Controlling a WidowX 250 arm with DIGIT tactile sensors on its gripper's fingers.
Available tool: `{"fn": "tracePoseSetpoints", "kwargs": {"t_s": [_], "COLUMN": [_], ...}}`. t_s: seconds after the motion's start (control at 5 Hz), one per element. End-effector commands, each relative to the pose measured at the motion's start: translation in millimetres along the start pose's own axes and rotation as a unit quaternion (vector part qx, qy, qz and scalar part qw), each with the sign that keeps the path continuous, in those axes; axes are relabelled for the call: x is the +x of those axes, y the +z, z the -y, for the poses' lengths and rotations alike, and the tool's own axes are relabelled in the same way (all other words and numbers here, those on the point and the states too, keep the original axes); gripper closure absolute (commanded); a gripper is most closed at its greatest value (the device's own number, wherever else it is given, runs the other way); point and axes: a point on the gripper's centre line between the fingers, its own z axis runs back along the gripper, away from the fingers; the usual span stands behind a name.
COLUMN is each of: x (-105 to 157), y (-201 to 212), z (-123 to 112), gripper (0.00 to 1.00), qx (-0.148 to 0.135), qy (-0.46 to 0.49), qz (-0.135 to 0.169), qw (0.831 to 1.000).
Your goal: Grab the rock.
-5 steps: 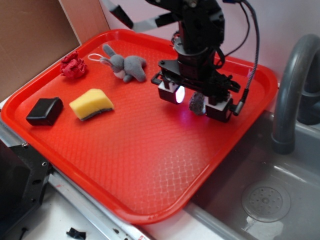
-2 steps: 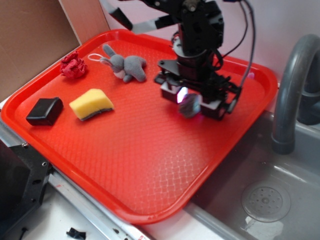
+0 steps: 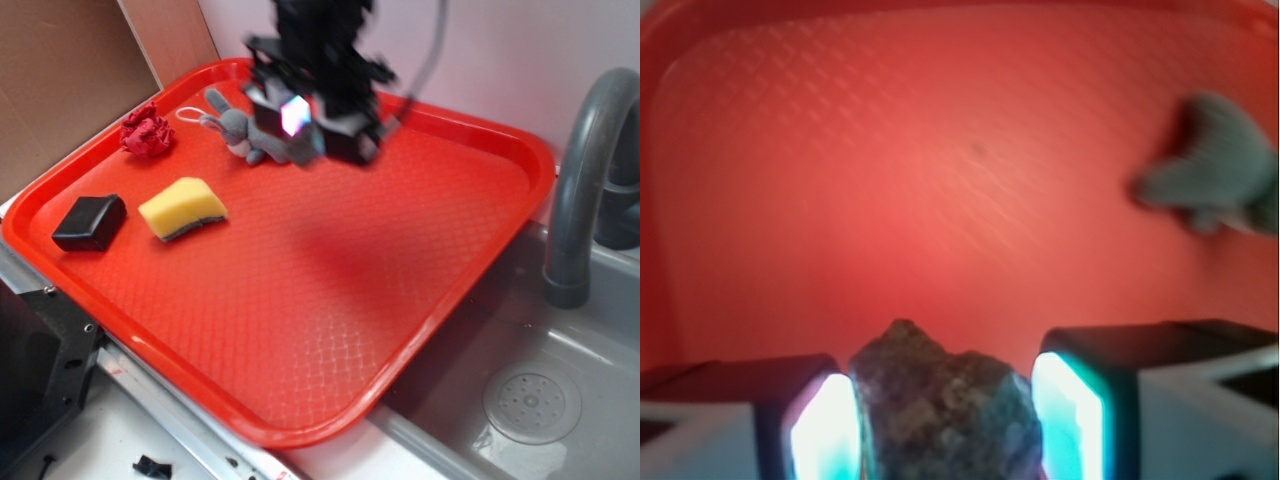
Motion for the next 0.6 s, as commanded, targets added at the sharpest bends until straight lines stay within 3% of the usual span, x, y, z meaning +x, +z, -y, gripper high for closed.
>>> {"fn": "tracePoseSetpoints", "kwargs": {"t_s": [0.0,0.2,0.4], "x": [-69.2,-91.3,-94.7], "y": [106.4,122.4,116.3], "z": [-59.2,-71.5,-75.8], "gripper": [1.0,1.0,1.0], "qx": [-0.046,-0.057,-0.078], "qy": [-0.009,0.018,0.059], "qz": [0.092,0.118,0.127], "qw": [0.995,0.991,0.987]}}
